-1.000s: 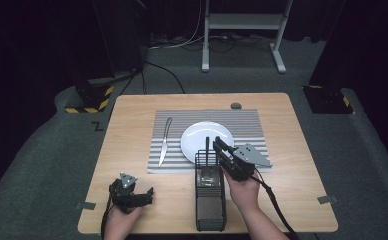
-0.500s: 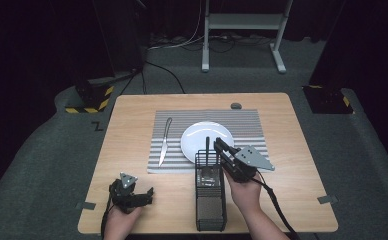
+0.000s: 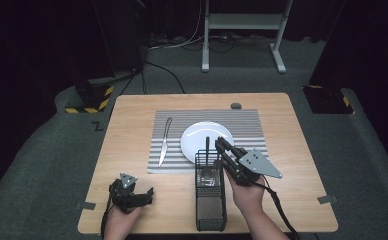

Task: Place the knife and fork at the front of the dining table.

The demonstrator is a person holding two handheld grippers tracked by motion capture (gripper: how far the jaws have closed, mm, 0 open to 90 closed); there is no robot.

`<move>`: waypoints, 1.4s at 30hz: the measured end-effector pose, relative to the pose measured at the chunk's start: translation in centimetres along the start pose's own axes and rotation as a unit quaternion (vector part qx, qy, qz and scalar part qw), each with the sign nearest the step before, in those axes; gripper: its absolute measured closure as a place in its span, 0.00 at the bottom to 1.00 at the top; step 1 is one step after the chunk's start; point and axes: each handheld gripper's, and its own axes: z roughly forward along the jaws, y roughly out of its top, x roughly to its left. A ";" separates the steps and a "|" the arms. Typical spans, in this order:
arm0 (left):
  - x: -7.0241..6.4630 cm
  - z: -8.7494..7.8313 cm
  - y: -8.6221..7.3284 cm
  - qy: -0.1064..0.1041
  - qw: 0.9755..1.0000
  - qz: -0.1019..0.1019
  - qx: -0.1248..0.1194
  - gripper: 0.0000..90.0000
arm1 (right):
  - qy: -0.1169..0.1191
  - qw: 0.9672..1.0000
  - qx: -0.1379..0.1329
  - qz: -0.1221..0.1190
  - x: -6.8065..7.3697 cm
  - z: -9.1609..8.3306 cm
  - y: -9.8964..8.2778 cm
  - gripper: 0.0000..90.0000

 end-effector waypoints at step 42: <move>0.0 0.0 0.0 -0.001 1.000 0.000 0.000 0.00 | -0.045 0.995 -0.083 -0.011 -2.5 -2.4 6.2 0.90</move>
